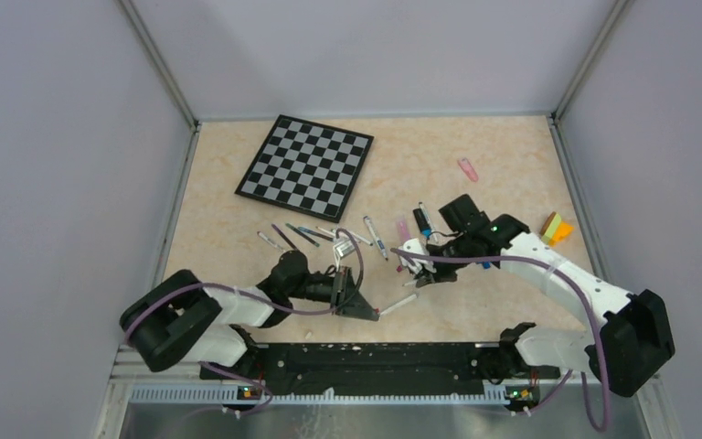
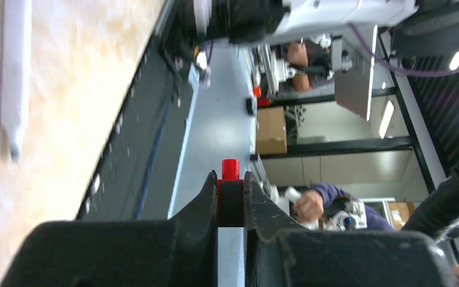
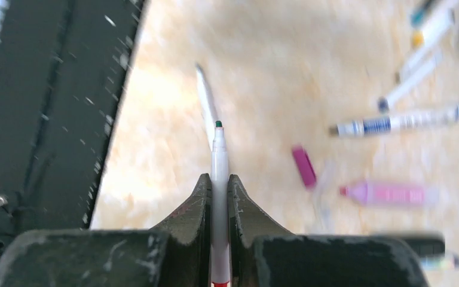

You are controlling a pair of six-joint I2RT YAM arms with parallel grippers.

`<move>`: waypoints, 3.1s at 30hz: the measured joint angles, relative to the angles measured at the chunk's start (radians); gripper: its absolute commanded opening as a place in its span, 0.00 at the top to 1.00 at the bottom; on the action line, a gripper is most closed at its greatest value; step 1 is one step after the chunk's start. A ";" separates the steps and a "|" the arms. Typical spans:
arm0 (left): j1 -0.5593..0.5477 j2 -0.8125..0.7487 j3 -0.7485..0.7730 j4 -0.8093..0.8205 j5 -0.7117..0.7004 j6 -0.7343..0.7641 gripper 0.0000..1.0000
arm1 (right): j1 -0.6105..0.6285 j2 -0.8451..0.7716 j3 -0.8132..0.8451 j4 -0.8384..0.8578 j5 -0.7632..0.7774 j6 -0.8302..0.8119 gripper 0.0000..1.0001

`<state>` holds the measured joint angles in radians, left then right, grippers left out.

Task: Open the pen caps
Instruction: Place the pen at the center of the board, then place the pen cap at the center of the board, then pick up the pen from the center of the board.

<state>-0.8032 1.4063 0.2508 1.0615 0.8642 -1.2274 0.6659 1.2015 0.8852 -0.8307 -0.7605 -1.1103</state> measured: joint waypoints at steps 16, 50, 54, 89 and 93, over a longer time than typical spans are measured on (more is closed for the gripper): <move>0.022 -0.434 0.127 -0.846 -0.206 0.400 0.97 | -0.045 -0.023 -0.178 0.003 0.170 -0.076 1.00; 0.024 -0.058 0.341 -1.275 -0.837 0.523 0.69 | 0.066 0.043 -0.303 0.224 0.344 -0.014 0.71; 0.024 -0.055 0.352 -1.288 -0.836 0.525 0.61 | 0.065 0.043 -0.303 0.225 0.349 0.002 0.68; 0.024 -0.875 0.140 -1.153 -1.016 0.574 0.01 | -0.575 -0.072 -0.062 0.216 0.101 0.382 0.47; 0.026 -0.941 0.132 -1.148 -1.042 0.573 0.01 | -0.681 0.076 0.069 0.344 0.102 0.595 0.47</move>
<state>-0.7773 0.4656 0.3824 -0.0868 -0.1780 -0.6544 -0.0154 1.2774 0.9546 -0.4866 -0.6586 -0.5156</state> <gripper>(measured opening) 0.987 0.527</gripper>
